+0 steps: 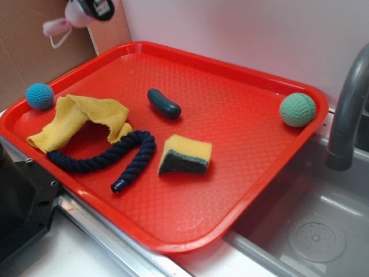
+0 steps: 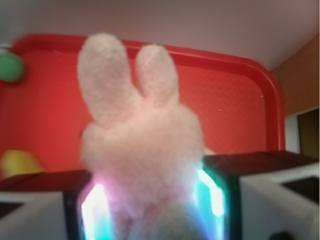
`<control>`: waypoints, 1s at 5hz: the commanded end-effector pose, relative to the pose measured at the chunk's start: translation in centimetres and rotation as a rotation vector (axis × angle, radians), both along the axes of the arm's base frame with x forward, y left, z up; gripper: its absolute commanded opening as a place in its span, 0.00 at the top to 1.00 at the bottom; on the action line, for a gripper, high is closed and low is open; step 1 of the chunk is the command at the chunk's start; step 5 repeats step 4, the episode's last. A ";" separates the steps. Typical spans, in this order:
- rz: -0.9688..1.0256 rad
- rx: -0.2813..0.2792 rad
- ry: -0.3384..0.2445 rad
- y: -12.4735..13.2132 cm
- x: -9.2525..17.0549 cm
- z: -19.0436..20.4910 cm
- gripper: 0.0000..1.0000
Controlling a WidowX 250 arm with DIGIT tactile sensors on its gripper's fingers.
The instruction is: Grab the pink bunny.
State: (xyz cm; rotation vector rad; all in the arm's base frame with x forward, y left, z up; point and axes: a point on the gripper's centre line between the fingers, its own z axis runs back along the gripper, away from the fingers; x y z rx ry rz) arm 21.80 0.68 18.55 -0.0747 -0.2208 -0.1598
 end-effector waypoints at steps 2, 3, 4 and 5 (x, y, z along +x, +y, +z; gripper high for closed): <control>0.136 -0.066 0.104 -0.8 -0.4 5.9 1.00; 0.166 -0.088 0.105 0.6 -0.6 6.0 1.00; 0.161 -0.057 0.087 1.1 -0.9 6.0 1.00; 0.161 -0.057 0.087 1.1 -0.9 6.0 1.00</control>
